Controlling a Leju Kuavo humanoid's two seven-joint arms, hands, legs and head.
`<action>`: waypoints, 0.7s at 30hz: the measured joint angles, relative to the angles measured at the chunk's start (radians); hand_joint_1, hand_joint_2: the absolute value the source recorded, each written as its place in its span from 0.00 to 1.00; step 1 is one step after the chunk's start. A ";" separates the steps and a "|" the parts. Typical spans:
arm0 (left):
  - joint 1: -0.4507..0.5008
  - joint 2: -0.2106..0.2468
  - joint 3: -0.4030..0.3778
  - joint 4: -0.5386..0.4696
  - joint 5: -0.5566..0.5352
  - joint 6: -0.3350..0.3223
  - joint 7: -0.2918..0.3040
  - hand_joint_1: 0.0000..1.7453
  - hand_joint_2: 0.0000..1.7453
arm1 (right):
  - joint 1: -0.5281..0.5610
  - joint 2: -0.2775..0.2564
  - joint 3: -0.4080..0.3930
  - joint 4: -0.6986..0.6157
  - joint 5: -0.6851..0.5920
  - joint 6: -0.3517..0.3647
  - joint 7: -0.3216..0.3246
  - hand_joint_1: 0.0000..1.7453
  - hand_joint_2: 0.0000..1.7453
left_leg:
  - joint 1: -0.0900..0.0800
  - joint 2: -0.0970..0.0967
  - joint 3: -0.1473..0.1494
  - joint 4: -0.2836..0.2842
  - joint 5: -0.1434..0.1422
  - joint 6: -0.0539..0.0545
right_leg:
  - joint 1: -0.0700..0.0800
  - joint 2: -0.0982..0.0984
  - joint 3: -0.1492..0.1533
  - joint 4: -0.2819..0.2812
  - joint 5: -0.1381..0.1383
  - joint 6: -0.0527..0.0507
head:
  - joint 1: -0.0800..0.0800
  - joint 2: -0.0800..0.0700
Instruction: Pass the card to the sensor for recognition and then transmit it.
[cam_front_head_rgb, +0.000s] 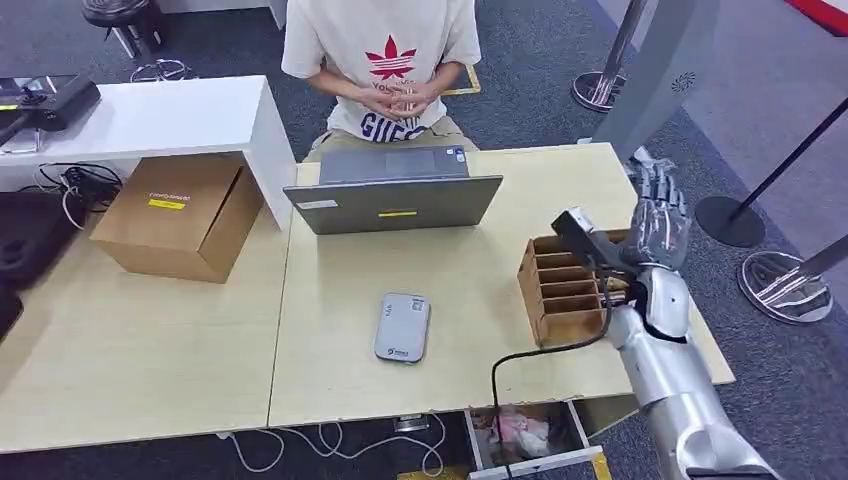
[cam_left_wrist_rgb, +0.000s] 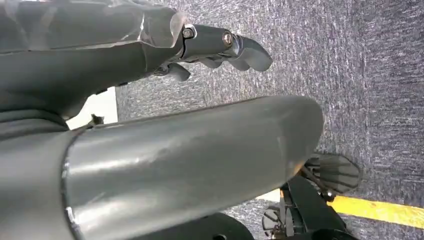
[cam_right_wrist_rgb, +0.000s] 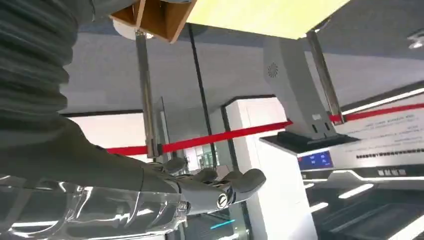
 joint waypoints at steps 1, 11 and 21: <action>0.001 0.000 0.000 0.000 0.000 0.001 -0.002 0.00 0.00 | 0.011 0.000 0.000 -0.016 -0.011 -0.048 -0.019 0.00 1.00 | 0.000 0.000 0.000 0.000 0.000 0.000 | 0.000 0.000 0.000 0.000 0.000 0.000 | 0.000 0.000; 0.006 0.000 0.004 0.000 -0.002 0.009 -0.011 0.00 0.00 | 0.087 0.028 -0.051 -0.143 -0.042 -0.176 -0.186 0.00 1.00 | 0.000 0.000 -0.001 0.000 0.000 0.000 | 0.000 0.000 0.000 0.000 0.000 0.000 | 0.000 0.000; 0.005 0.006 0.016 0.000 -0.001 -0.007 -0.011 0.00 0.00 | 0.078 0.034 0.023 -0.114 -0.180 0.117 -0.190 0.00 1.00 | 0.000 -0.001 0.000 0.000 0.000 0.000 | 0.000 0.000 0.000 0.000 0.000 0.000 | 0.000 0.000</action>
